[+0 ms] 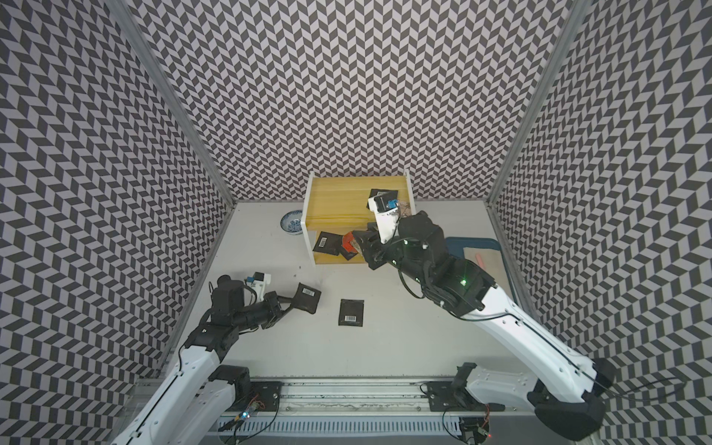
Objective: Remove the tea bags from the shelf
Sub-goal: Place the tea bag at the center of the board.
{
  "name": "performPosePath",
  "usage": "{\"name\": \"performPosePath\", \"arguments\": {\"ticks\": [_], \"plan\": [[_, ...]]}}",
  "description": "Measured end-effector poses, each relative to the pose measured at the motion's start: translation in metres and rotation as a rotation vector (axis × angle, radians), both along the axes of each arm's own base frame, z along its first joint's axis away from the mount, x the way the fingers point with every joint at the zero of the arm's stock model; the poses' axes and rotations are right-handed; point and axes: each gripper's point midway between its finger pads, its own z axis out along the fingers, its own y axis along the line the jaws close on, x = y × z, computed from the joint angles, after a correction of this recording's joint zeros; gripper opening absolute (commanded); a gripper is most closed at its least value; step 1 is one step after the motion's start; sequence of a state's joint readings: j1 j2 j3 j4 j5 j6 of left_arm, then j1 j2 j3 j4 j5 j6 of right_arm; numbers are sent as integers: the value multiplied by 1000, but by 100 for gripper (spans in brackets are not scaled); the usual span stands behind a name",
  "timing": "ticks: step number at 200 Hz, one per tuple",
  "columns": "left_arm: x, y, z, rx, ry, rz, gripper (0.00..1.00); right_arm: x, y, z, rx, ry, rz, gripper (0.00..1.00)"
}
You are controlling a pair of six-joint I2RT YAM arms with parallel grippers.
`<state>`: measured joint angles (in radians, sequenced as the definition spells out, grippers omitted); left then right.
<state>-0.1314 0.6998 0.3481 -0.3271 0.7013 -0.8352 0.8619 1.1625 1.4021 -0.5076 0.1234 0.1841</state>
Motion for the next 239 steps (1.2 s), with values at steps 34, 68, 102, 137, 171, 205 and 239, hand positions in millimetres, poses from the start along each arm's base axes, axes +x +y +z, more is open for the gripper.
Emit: {"name": "performPosePath", "arguments": {"ticks": [34, 68, 102, 137, 171, 205, 239], "plan": [[-7, -13, -11, -46, 4, -25, 0, -3, 1, -4, 6, 0, 10, 44], [-7, -19, -21, -56, 2, -32, 0, -9, 0, 1, 28, -15, 23, 45], [0, -20, -33, -30, 19, -24, 0, -11, -2, 6, 41, -25, 27, 45], [-1, -25, -52, 0, 48, -36, 0, -12, -2, 9, 48, -31, 28, 45], [-2, -27, -61, 24, 54, -35, 17, -12, -1, 10, 54, -36, 30, 45], [0, -23, -65, 49, 46, -16, 36, -13, 0, 11, 55, -38, 33, 45], [0, -21, -67, 63, 38, -11, 39, -12, 0, 12, 59, -41, 32, 45]]}}
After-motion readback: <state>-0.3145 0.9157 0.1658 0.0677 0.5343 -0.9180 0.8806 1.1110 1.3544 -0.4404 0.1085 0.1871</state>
